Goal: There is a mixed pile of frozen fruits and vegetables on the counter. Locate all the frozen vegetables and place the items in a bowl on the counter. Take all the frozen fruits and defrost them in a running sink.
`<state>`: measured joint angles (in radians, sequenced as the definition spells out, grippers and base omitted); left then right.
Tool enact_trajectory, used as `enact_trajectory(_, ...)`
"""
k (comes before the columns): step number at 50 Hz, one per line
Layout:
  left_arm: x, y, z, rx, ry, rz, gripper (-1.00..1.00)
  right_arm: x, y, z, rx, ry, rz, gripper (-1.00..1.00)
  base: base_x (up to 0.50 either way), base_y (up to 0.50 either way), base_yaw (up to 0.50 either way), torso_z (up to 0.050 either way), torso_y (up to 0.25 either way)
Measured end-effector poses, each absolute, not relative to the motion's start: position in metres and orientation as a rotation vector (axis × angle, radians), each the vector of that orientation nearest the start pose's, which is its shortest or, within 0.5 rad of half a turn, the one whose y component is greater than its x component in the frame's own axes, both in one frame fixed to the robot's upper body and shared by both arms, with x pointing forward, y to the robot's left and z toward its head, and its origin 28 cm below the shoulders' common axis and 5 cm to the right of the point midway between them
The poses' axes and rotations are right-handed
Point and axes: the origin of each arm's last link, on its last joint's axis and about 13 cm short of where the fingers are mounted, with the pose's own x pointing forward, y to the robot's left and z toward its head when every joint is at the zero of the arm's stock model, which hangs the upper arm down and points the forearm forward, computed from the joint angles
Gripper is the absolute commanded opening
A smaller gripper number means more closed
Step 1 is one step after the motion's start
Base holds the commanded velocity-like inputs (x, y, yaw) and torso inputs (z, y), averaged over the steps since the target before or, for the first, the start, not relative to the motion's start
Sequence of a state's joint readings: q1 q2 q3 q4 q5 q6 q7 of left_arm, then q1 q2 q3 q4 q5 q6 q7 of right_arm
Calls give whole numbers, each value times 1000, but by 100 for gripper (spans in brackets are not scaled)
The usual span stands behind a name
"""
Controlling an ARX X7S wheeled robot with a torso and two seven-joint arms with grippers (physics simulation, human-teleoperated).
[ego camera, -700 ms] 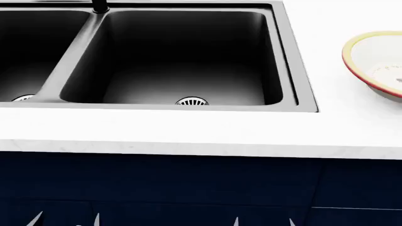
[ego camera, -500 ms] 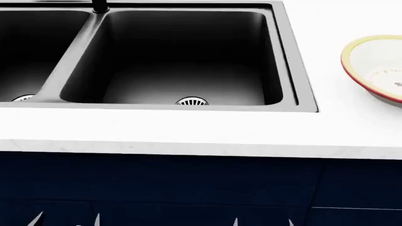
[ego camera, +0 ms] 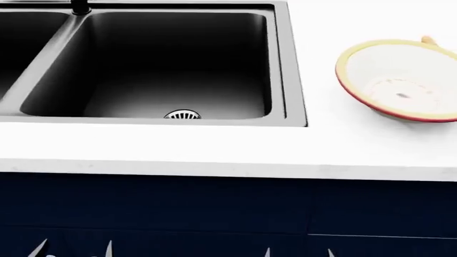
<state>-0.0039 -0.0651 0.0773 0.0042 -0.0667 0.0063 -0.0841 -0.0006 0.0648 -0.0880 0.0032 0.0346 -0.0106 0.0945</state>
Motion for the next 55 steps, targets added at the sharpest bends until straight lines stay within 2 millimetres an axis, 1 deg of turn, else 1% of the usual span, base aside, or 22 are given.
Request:
enact_trajectory(40,210,205,16,-20,-29,5,100,210,-95,12,-41,-9,-16,100,0,-500,0,0,0)
enact_trajectory(44,210,204,16,-27,-32,-1,100,210,-96,13,-45,-12,-18,100,0,-53,0,11,0)
enact_trajectory(55,209,206,17,-58,-40,-5,100,209,-95,13,-50,-19,-17,100,0,0,0,48,0)
